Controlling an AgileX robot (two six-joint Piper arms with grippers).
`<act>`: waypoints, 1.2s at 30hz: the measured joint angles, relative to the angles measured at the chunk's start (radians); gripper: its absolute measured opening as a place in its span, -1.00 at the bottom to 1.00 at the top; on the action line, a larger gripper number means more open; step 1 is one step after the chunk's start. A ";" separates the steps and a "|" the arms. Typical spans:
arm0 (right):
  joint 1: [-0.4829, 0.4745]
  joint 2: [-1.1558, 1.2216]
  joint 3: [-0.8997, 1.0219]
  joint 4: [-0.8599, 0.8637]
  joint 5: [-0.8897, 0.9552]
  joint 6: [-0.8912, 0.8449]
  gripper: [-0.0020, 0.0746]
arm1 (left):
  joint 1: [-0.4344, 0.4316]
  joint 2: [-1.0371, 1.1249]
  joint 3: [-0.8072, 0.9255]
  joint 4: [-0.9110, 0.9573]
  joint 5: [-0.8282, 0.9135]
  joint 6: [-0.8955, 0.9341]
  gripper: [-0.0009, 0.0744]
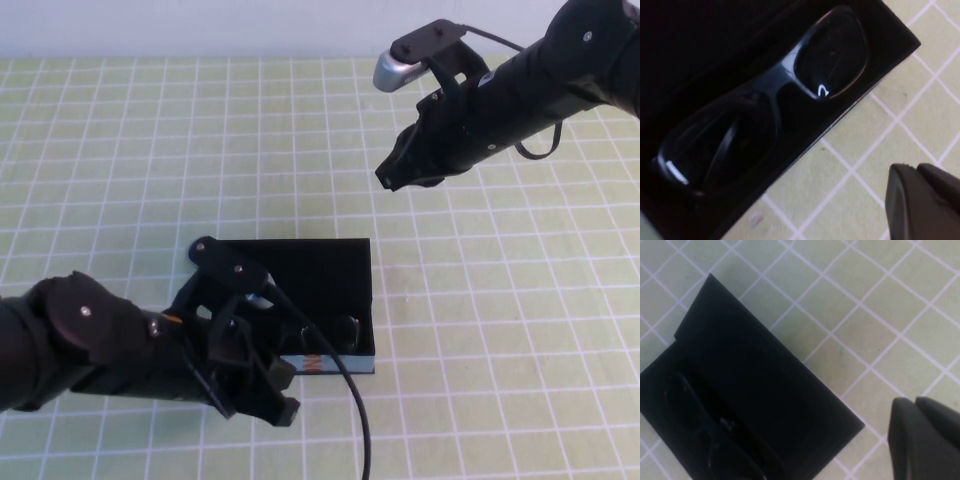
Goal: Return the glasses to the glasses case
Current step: Close the glasses case
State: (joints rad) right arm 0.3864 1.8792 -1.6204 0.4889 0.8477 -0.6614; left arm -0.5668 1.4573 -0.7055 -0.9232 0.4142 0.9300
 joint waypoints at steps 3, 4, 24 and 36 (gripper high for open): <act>0.000 0.002 0.000 0.029 0.000 -0.023 -0.99 | 0.000 0.051 0.000 -0.118 -0.014 0.112 -0.99; 0.000 0.009 -0.002 0.041 0.000 -0.030 -0.99 | 0.000 0.067 0.000 -0.146 -0.023 0.137 -0.99; 0.000 0.321 -0.256 0.178 0.140 -0.054 -0.99 | 0.000 0.114 0.000 -0.201 -0.120 0.184 -0.99; 0.000 0.365 -0.259 0.232 0.250 -0.054 -0.99 | 0.000 0.114 0.000 -0.202 -0.120 0.191 -0.99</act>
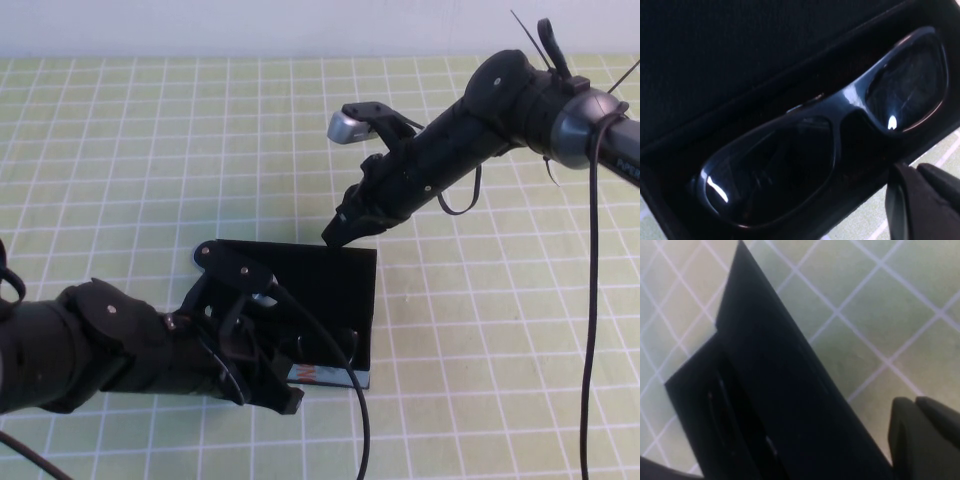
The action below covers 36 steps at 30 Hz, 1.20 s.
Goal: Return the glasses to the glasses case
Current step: Close the glasses case
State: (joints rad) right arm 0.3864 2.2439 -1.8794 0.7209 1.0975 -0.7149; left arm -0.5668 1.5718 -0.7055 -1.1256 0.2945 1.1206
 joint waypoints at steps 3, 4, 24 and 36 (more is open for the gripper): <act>0.000 0.000 -0.004 0.016 0.015 -0.015 -0.99 | 0.000 0.000 0.000 0.000 0.000 0.002 -0.99; 0.002 0.000 -0.005 0.017 0.021 -0.017 -0.99 | 0.000 0.000 0.000 0.000 0.000 0.002 -0.99; 0.006 0.000 -0.006 0.067 0.078 -0.064 -0.99 | 0.000 0.061 -0.027 -0.030 0.031 0.025 -0.99; 0.008 0.000 -0.006 0.067 0.078 -0.069 -0.99 | 0.000 -0.085 -0.011 0.205 0.066 -0.041 -0.99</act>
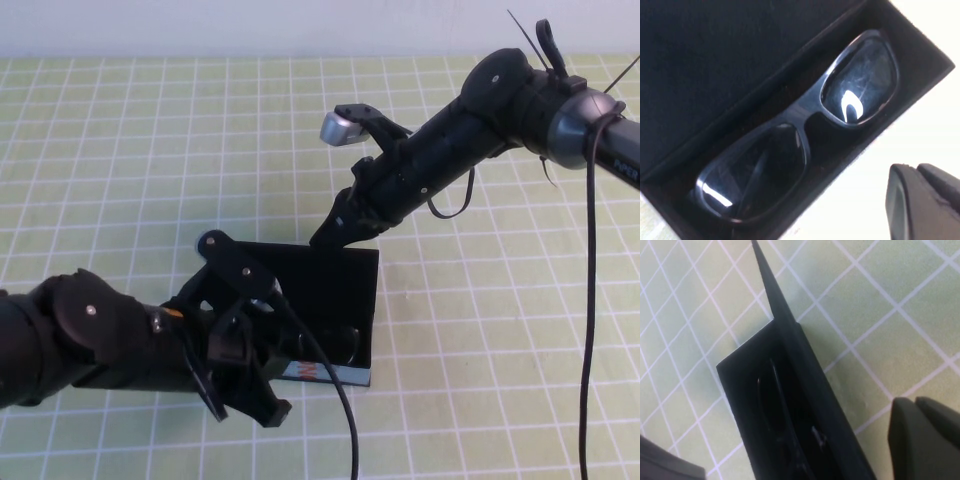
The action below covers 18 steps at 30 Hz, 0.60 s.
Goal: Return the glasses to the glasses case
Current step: Close the glasses case
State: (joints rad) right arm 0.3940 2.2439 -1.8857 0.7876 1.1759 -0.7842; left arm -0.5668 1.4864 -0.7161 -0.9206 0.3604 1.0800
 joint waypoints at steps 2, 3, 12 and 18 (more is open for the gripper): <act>0.000 0.000 0.000 0.000 0.000 0.000 -0.99 | 0.000 -0.016 0.000 0.041 0.007 -0.039 -0.99; 0.000 0.000 0.000 0.000 0.000 0.000 -0.99 | 0.000 -0.018 0.000 0.052 0.010 -0.052 -0.99; 0.002 0.000 0.000 0.000 0.000 0.000 -0.99 | 0.000 0.070 0.000 0.068 0.044 -0.070 -0.99; 0.002 0.000 0.000 0.000 0.005 -0.001 -0.99 | 0.000 0.117 0.000 0.056 -0.052 -0.070 -0.99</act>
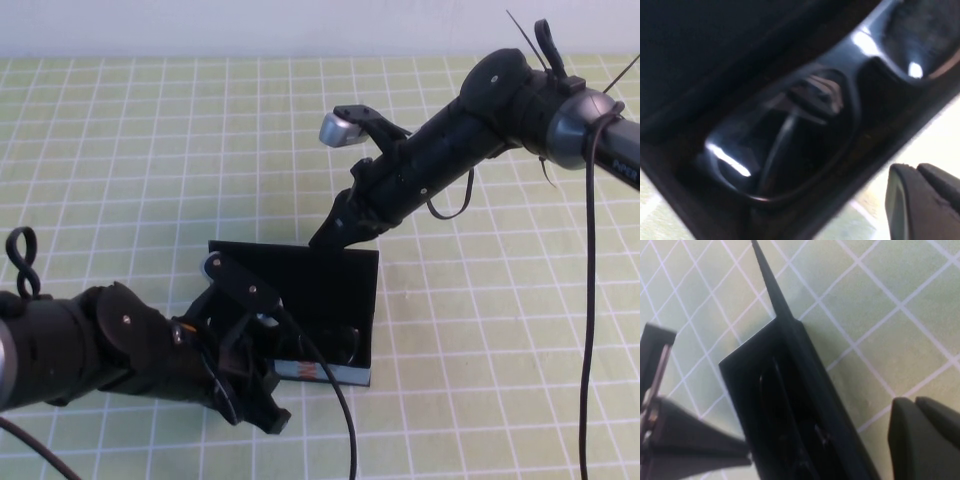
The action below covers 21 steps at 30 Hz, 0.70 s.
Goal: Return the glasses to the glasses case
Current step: Close the glasses case
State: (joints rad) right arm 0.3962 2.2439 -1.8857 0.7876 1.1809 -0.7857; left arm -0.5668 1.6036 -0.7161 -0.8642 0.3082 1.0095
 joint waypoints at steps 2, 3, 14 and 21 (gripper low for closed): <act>0.000 0.000 0.000 0.000 0.013 0.000 -0.99 | 0.000 0.002 0.000 -0.004 -0.022 0.000 -0.99; 0.000 0.000 0.000 0.001 0.015 0.000 -0.99 | 0.000 0.003 0.000 -0.007 -0.028 0.000 -0.99; 0.027 -0.004 0.000 0.021 0.022 0.055 -0.99 | 0.000 0.003 0.000 -0.015 -0.043 0.000 -0.99; 0.097 -0.041 0.000 -0.035 0.024 0.109 -0.99 | 0.000 0.003 0.000 -0.025 -0.047 0.000 -0.99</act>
State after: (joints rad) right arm 0.4933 2.2026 -1.8857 0.7529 1.2046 -0.6771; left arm -0.5668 1.6070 -0.7161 -0.8889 0.2616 1.0095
